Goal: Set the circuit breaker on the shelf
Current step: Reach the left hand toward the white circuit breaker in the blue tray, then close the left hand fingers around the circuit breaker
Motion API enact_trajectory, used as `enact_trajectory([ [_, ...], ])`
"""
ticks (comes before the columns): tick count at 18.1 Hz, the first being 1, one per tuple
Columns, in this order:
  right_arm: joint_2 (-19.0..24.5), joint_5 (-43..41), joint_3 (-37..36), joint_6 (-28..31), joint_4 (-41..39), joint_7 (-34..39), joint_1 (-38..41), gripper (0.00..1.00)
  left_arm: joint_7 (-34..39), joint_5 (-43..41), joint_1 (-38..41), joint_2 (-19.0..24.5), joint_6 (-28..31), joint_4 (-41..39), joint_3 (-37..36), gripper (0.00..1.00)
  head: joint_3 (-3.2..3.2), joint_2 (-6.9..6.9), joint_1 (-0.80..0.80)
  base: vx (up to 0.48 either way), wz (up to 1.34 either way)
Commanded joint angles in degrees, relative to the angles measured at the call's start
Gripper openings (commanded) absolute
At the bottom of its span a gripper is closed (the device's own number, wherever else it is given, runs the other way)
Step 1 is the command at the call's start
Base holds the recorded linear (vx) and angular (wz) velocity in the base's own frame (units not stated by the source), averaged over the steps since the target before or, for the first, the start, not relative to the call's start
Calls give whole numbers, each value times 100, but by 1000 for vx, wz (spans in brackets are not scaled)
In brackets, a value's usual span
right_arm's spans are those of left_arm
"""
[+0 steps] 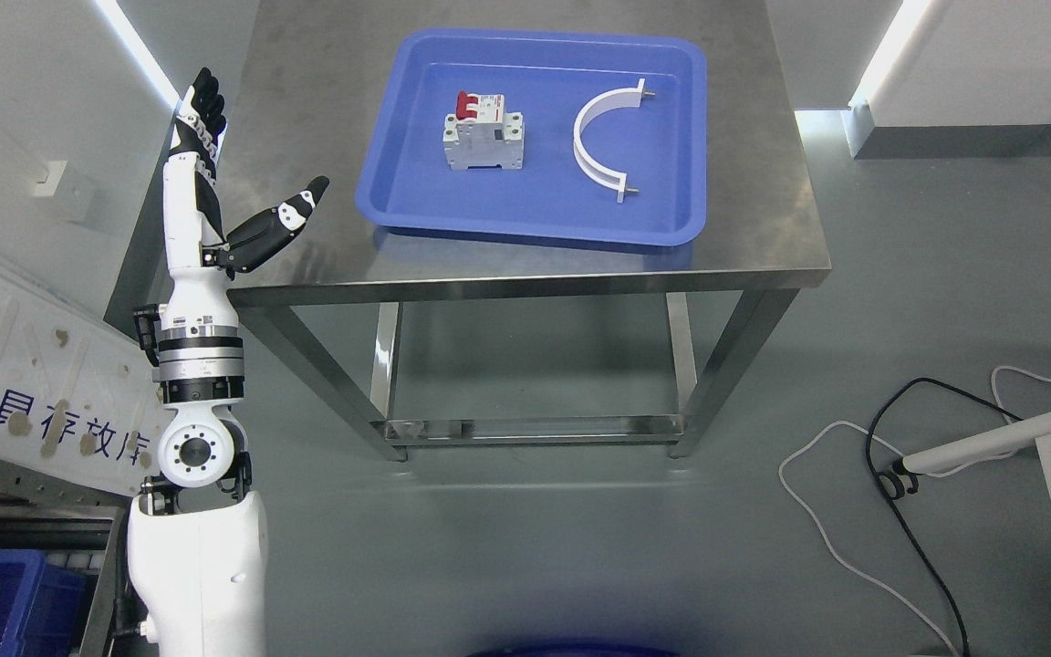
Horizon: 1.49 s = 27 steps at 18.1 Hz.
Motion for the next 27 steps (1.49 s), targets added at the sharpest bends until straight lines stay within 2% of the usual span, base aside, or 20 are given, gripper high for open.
enact_trajectory([
  [1, -100, 2, 0, -165, 1, 0, 88, 100, -8, 3, -66, 100, -171, 6, 1, 100, 0, 0, 0, 126, -127],
  [5, -100, 2, 0, -165, 1, 0, 88, 100, -87, -6, -494, 100, -101, 304, -78, 100, 0, 0, 0, 89, -63],
  [7, -100, -7, 0, -165, 1, 0, 88, 100, -1187, -15, -899, 235, 3, 463, -219, 99, 0, 0, 0, 58, -40],
  [9, -100, -7, 0, -165, 1, 0, 88, 100, -2918, -15, -1277, 640, 503, 586, -175, 99, 0, 0, 0, 31, 4],
  [10, -100, -7, 0, -165, 1, 0, 88, 100, -3361, -24, -1540, 790, 696, 708, -175, 99, 0, 0, 0, 10, -15],
  [12, -100, -7, 0, -165, 1, 0, 88, 100, -3523, -128, -2024, 1342, 847, 972, -324, 98, 0, 0, 0, 4, -25],
  [13, -100, 2, 0, -165, 1, 0, 88, 100, -3602, -233, -2234, 1667, 891, 1095, -638, 98, 0, 0, 0, -3, -34],
  [15, -100, -7, 0, -165, 1, 0, 88, 100, -3952, -488, -2639, 2038, 1058, 1315, -1410, 98, 0, 0, 0, -8, 15],
  [18, -100, 2, 0, -165, 1, 0, 88, 100, -4559, -1383, -3105, 2005, 1305, 1885, -1766, 96, 0, 0, 0, 0, 0],
  [20, -100, -7, 0, -165, 1, 0, 88, 100, -4814, -1692, -3308, 1917, 1296, 2246, -1879, 95, 0, 0, 0, 0, 0],
  [23, -100, -7, 0, -165, 1, 0, 88, 100, -4929, -1737, -3545, 1925, 1296, 2607, -2274, 91, 0, 0, 0, 0, 0],
  [27, -100, 2, 0, -165, 1, 0, 88, 100, -5140, -1764, -3686, 1864, 1305, 2670, -2565, 88, 0, 0, 0, 0, 0],
])
